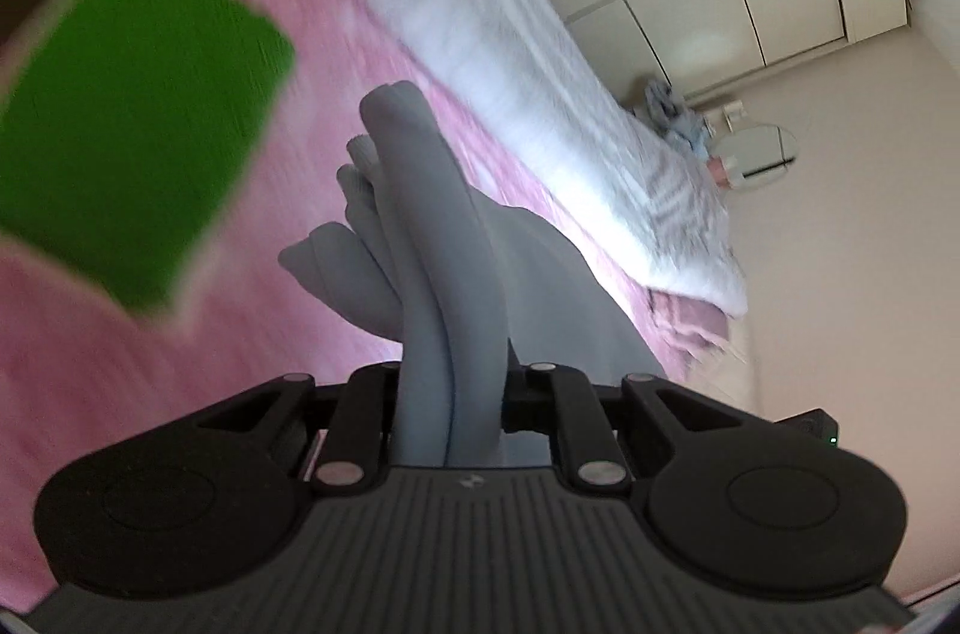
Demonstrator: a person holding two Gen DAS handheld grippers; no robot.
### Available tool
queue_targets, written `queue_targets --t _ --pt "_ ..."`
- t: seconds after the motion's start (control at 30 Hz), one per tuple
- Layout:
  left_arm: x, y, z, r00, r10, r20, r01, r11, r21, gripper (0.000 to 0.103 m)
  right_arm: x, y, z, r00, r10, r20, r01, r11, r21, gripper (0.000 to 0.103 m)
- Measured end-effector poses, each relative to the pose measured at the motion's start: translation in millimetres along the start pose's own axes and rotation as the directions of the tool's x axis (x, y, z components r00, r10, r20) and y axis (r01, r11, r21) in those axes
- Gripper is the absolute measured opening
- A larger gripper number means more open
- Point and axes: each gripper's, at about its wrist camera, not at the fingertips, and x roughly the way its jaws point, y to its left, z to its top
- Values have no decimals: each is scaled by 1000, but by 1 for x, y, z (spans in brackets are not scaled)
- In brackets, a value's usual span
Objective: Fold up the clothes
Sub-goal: 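Carry the bundle with both grippers toward the green and cream towel stack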
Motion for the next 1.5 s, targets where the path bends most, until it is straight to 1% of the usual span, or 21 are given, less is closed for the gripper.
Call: queue_targets --t 0.13,0.2,0.3,0.43,0.5,0.6,0.7,0.8,0.87,0.9,0.93,1.0,1.03,1.1,1.17,1.23,1.27,1.3,1.33,1.4,1.5 --pt "-23 24 59 998 34 54 -35 999 27 12 75 35 22 999 42 -5 -42 998 -39 19" --pt "-28 34 88 995 49 83 -54 997 62 12 109 50 37 999 51 -8 -52 996 -76 19" --pt "-29 52 125 992 57 115 -68 993 94 12 156 66 54 998 61 12 -59 991 -122 19" --pt "-24 80 162 990 66 127 -82 988 130 12 205 73 62 997 65 42 -57 983 -172 19" --pt "-20 94 171 989 71 127 -89 986 143 12 225 69 63 997 61 51 -50 981 -186 19" --pt "-12 116 174 990 79 120 -97 984 147 12 253 57 61 997 48 55 -37 980 -198 19" --pt "-6 149 166 991 88 102 -102 985 141 13 271 44 56 998 32 54 -20 979 -201 19" --pt "15 180 154 990 132 55 -138 982 129 13 292 22 43 999 -33 39 39 981 -190 21" --pt "27 198 145 985 173 30 -175 979 102 15 307 6 36 994 -106 -23 101 982 -160 26" --pt "30 206 141 984 174 32 -176 981 80 16 315 -2 33 988 -142 -53 133 980 -148 34" --pt "29 212 139 985 167 38 -169 984 57 18 319 -6 29 984 -165 -66 154 976 -152 37" --pt "24 219 137 989 144 45 -145 989 13 22 315 -8 28 988 -147 -48 138 978 -158 40" --pt "22 220 137 989 144 38 -144 990 2 26 312 -8 30 987 -154 -52 145 979 -145 42" --pt "17 221 137 987 155 31 -155 988 -24 27 306 -8 35 984 -167 -60 159 980 -120 43" --pt "9 221 135 987 156 29 -155 987 -50 28 291 -8 37 983 -179 -35 174 977 -122 44" --pt "1 219 131 986 162 34 -160 986 -55 28 278 -7 36 980 -196 -20 192 973 -126 44" --pt "-3 219 128 986 162 41 -160 986 -51 26 272 -6 33 979 -201 -16 197 971 -132 44" --pt "-4 221 126 986 160 50 -158 987 -42 22 267 -4 31 979 -204 -20 199 969 -144 37" --pt "-4 221 125 986 158 57 -157 987 -29 15 265 -2 28 978 -207 -20 201 965 -168 24" --pt "-7 217 121 985 158 70 -158 987 -2 13 261 4 21 976 -218 -14 210 952 -222 21" --pt "-8 215 115 982 173 81 -174 985 3 12 267 12 19 969 -246 -6 233 924 -302 20"
